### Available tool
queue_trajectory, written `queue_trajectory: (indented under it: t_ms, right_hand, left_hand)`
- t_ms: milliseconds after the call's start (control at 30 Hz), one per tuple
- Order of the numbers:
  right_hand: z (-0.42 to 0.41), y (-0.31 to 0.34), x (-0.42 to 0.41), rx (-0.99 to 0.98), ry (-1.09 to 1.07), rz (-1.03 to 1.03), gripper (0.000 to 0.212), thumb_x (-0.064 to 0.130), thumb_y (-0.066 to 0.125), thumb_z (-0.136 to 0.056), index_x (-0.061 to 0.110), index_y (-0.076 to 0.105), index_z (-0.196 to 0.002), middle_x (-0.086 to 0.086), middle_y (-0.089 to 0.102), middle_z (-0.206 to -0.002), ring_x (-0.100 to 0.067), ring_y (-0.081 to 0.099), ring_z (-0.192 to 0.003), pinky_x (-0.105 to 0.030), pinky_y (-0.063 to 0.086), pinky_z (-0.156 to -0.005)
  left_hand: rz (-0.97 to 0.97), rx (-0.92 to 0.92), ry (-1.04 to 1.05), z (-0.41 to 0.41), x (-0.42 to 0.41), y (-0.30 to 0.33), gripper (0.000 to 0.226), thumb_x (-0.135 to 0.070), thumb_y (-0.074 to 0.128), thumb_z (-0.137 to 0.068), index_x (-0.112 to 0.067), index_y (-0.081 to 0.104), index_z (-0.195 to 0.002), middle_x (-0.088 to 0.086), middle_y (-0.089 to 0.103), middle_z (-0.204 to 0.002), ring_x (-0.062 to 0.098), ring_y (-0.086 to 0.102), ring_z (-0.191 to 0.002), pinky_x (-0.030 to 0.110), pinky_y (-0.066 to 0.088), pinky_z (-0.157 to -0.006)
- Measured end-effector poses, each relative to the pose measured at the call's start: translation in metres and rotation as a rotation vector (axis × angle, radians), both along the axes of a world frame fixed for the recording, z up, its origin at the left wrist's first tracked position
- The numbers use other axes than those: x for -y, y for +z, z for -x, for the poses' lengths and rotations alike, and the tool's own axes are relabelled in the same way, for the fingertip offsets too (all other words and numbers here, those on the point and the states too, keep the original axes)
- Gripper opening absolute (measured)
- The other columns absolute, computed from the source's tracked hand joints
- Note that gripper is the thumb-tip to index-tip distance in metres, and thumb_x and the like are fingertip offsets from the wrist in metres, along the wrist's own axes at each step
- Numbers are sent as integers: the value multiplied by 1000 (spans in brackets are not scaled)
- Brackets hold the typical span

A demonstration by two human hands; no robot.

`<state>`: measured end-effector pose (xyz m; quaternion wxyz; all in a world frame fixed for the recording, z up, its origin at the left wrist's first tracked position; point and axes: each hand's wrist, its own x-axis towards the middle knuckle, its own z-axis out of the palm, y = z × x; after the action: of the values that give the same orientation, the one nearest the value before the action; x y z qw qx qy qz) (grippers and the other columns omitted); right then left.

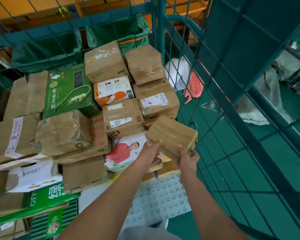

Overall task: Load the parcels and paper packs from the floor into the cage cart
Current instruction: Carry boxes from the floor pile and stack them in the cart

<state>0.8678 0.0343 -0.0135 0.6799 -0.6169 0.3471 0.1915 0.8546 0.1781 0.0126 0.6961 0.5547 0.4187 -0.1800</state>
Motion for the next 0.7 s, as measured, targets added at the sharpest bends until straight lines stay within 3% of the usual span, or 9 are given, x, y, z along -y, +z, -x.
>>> queue_trajectory:
  t_ms: [100,200,267,333,433,500,700]
  right_hand:
    - [-14,-1,3,113,99,123,65,48,69,-92,30,38,-146,-4,55,-134,-25,59,-111,-44,49,-97]
    - [-20,1,-6,172,148,176,72,59,69,-80,39,36,-141,-5,50,-137,-25,60,-110,-50,50,-100]
    - [-17,-2,-10,147,107,147,68,57,71,-79,44,36,-135,-6,48,-137,-23,63,-105,-50,52,-98]
    - [-14,-5,-8,124,86,160,65,55,71,-81,43,36,-135,-7,48,-138,-23,62,-104,-48,52,-95]
    - [-23,-9,0,163,197,287,66,54,68,-85,40,35,-140,-5,45,-139,-30,59,-108,-45,49,-88]
    - [-34,-10,2,174,258,375,65,51,67,-89,37,34,-142,-4,40,-136,-32,58,-104,-41,45,-81]
    - [-30,-14,-3,81,200,370,60,54,63,-92,36,34,-140,-8,39,-142,-38,57,-104,-42,42,-81]
  left_hand:
    - [5,-35,108,-1,-9,-7,59,-46,68,-96,-32,41,-146,-1,63,-126,21,65,-113,29,56,-76]
    - [1,-34,109,-4,-11,-12,61,-41,66,-99,-35,35,-151,-11,63,-111,17,65,-111,32,57,-88]
    - [-6,-25,76,-10,-8,-13,48,-40,64,-101,-39,39,-141,-16,64,-106,10,64,-108,33,55,-95]
    - [-3,-16,32,-16,-5,-14,37,-41,63,-100,-32,49,-134,-12,66,-111,8,64,-107,32,55,-93]
    - [-3,-38,-12,-21,-3,-19,27,-43,61,-101,-22,61,-117,-2,61,-101,14,59,-96,35,57,-96]
    - [-15,-58,-8,-19,-2,-24,21,-42,60,-101,-23,62,-108,-3,63,-102,17,60,-104,36,56,-100]
    - [-11,-36,-19,-16,4,-27,18,-41,63,-99,-32,60,-115,-5,64,-112,16,60,-107,41,53,-106]
